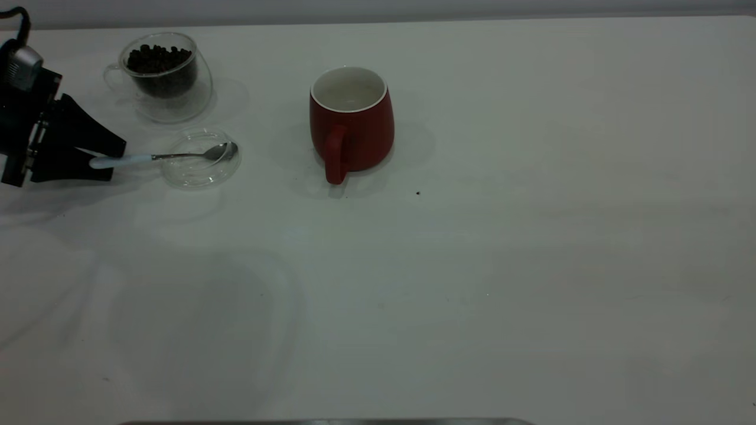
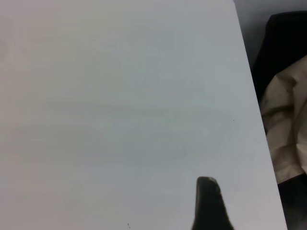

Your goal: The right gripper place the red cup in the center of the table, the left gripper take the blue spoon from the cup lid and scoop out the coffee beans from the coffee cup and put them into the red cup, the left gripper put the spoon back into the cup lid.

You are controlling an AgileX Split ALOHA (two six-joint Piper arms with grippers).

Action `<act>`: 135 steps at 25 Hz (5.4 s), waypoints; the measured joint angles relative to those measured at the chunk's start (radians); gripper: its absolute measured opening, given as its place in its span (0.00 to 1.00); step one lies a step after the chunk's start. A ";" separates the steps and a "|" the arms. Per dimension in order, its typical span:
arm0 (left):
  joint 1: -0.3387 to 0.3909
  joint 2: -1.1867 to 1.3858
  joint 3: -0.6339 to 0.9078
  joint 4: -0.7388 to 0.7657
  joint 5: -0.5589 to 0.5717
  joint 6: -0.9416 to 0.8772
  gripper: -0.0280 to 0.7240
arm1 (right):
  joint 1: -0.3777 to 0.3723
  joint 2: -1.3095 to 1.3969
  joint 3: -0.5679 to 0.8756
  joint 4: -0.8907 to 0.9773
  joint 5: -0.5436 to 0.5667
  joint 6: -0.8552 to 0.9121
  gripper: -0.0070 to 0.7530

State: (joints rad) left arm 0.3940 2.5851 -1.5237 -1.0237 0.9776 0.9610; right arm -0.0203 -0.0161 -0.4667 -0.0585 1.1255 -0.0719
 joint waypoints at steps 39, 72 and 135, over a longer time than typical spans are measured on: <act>0.007 -1.252 -0.003 0.361 0.089 -0.454 0.61 | 0.000 0.000 0.000 0.000 0.000 0.000 0.69; -0.310 -2.127 0.964 0.847 0.181 -0.838 0.61 | 0.000 0.000 0.000 0.000 0.000 0.000 0.69; -0.397 -2.602 1.039 0.903 0.164 -0.912 0.61 | 0.000 0.000 0.000 0.000 0.000 0.000 0.69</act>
State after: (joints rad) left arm -0.0030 -0.0172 -0.4851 -0.1207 1.1418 0.0487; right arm -0.0203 -0.0161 -0.4667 -0.0585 1.1255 -0.0719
